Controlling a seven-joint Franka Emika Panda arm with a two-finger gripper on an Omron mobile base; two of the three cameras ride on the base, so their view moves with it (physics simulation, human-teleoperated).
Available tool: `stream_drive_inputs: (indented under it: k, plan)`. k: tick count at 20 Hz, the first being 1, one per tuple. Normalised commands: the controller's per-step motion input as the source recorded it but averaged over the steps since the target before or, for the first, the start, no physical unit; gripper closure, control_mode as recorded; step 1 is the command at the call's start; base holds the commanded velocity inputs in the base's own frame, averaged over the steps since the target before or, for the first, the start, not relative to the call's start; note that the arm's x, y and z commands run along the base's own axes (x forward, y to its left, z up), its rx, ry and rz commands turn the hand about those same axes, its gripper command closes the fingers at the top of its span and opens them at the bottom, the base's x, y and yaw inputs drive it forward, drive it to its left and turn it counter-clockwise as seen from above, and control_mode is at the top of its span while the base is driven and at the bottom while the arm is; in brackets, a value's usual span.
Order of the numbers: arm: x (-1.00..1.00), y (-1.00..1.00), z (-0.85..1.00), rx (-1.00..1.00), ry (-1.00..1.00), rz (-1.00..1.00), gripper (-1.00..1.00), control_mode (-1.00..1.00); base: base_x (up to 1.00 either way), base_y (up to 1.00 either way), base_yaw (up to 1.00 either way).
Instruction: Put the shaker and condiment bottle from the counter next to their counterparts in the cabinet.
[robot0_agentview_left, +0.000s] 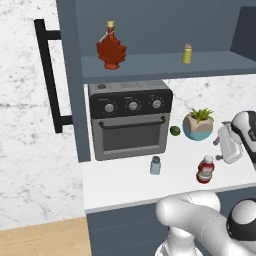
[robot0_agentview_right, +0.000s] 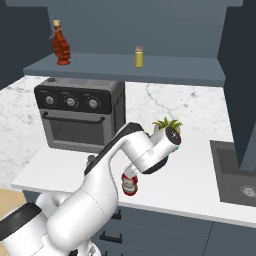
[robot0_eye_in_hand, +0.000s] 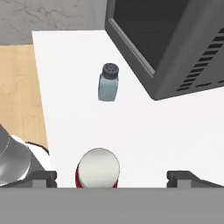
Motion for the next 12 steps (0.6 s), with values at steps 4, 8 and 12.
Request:
stream_drive_inputs:
  k: [4, 8, 12]
  plan:
    - [0.00, -0.09, -0.29, 0.00, 0.00, 0.00, -1.00, -1.00, 0.00, 0.00, 0.00]
    - [0.00, -0.10, -0.18, 0.00, 0.00, 0.00, -1.00, -1.00, 0.00, 0.00, 0.00]
    - [0.00, -0.10, -0.08, 0.00, 0.00, 0.00, -1.00, -1.00, 0.00, 0.00, 0.00]
